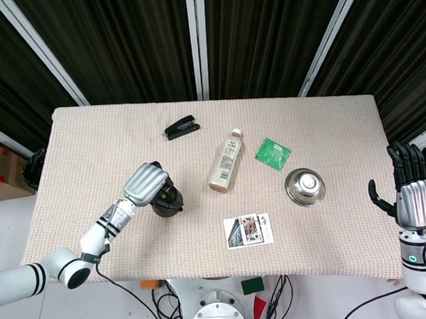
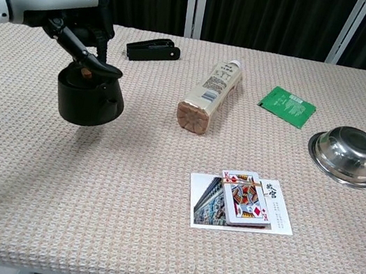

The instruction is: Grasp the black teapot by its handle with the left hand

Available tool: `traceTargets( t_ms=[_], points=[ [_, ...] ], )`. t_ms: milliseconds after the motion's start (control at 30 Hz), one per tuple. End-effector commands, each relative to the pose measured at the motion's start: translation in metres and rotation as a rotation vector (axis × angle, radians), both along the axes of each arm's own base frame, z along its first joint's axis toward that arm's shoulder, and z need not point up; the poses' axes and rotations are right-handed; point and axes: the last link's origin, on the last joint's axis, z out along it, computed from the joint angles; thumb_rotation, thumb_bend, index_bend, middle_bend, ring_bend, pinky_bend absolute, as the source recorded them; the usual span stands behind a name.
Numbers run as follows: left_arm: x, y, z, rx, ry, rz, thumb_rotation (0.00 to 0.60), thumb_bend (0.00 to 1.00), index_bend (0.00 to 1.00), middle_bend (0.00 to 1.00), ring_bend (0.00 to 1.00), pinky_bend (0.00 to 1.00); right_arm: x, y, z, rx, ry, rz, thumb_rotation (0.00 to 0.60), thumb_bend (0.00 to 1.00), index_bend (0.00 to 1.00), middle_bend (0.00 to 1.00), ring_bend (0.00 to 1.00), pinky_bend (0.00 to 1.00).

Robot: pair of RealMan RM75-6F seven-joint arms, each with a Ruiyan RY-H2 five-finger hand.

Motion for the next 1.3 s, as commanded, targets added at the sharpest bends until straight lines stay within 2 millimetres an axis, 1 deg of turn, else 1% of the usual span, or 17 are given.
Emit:
traceTargets(
  t_ms=[33,133,233,433,500,567,633,933,1300],
  points=[
    [-0.0004,0.0009,-0.0005,0.016,-0.021,0.003,0.347,0.15,1.0,1.0,1.0,0.55,-0.0005,-0.0001,-0.0011,0.004,-0.001,-0.002,0.6,0.44,0.0,0.0,0.0,0.0],
    [-0.0011,0.0012,-0.0012,0.03,-0.027,0.002,0.349,0.17,1.0,1.0,1.0,0.59,-0.0009,-0.0001,-0.0019,0.008,0.001,-0.003,0.6,0.44,0.0,0.0,0.0,0.0],
    [-0.0016,0.0014,-0.0015,0.034,-0.027,0.0,0.36,0.2,1.0,1.0,1.0,0.6,-0.0011,-0.0001,-0.0022,0.013,0.002,-0.004,0.6,0.44,0.0,0.0,0.0,0.0],
    [-0.0018,0.0012,-0.0027,0.037,-0.031,-0.001,0.449,0.25,1.0,1.0,1.0,0.61,-0.0015,0.0001,-0.0028,0.019,0.005,-0.007,0.6,0.44,0.0,0.0,0.0,0.0],
    [-0.002,0.0015,-0.003,0.04,-0.029,-0.004,0.488,0.27,1.0,1.0,1.0,0.61,-0.0014,0.0003,-0.003,0.02,0.005,-0.007,0.6,0.44,0.0,0.0,0.0,0.0],
    [-0.0021,0.0017,-0.0028,0.044,-0.028,-0.005,0.553,0.29,1.0,1.0,1.0,0.61,-0.0017,0.0003,-0.0036,0.021,0.006,-0.008,0.6,0.44,0.0,0.0,0.0,0.0],
    [-0.0021,0.0017,-0.0026,0.044,-0.03,-0.006,0.583,0.31,1.0,1.0,1.0,0.61,-0.0018,0.0003,-0.0039,0.022,0.005,-0.009,0.6,0.44,0.0,0.0,0.0,0.0],
    [-0.0018,0.0023,-0.0012,0.05,-0.041,-0.007,0.6,0.34,1.0,1.0,1.0,0.61,-0.0018,-0.0006,-0.0055,0.025,0.004,-0.008,0.6,0.44,0.0,0.0,0.0,0.0],
    [-0.0025,0.0074,0.0006,0.112,-0.017,-0.038,0.6,0.35,1.0,1.0,1.0,0.62,-0.0022,-0.0013,-0.0054,0.025,0.006,-0.01,0.6,0.44,0.0,0.0,0.0,0.0]
  ],
)
